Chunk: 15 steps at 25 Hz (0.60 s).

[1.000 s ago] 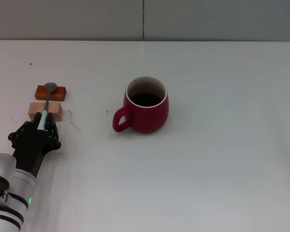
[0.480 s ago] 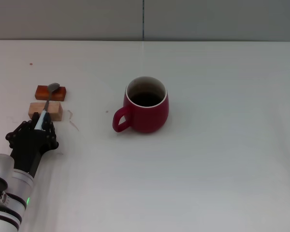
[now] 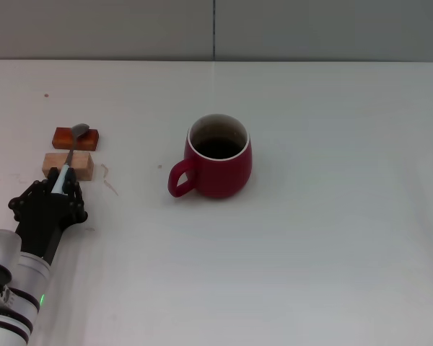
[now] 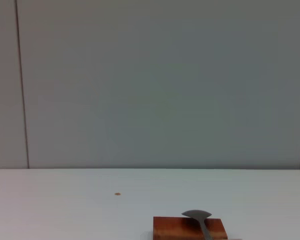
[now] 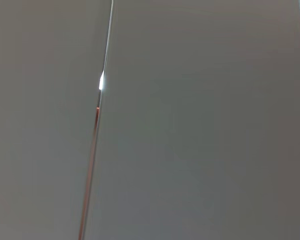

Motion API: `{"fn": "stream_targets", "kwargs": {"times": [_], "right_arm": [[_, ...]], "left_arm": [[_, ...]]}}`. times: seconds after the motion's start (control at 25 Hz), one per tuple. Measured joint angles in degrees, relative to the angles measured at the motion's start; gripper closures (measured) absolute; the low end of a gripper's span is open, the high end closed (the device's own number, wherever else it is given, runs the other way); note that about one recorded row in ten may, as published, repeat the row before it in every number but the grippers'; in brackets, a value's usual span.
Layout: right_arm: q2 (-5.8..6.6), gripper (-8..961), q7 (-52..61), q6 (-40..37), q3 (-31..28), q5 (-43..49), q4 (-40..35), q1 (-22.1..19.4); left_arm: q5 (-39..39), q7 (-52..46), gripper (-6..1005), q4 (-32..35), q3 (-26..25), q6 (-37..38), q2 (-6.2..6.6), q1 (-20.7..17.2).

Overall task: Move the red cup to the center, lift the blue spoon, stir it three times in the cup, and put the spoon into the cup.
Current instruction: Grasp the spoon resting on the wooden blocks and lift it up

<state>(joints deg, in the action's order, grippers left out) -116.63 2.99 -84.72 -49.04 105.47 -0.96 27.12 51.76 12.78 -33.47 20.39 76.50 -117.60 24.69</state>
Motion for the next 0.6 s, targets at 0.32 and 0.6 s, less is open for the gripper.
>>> {"fn": "stream_targets", "kwargs": {"times": [0.32, 0.6], "right_arm": [[-0.08, 378, 0.0, 0.0, 0.1, 0.0, 0.0, 0.0], [-0.09, 378, 0.0, 0.0, 0.1, 0.0, 0.0, 0.0]], "left_arm": [[0.0, 0.0, 793, 0.0, 0.0, -0.3, 0.00, 0.0], [0.0, 0.0, 796, 0.0, 0.0, -0.3, 0.00, 0.0]]}}
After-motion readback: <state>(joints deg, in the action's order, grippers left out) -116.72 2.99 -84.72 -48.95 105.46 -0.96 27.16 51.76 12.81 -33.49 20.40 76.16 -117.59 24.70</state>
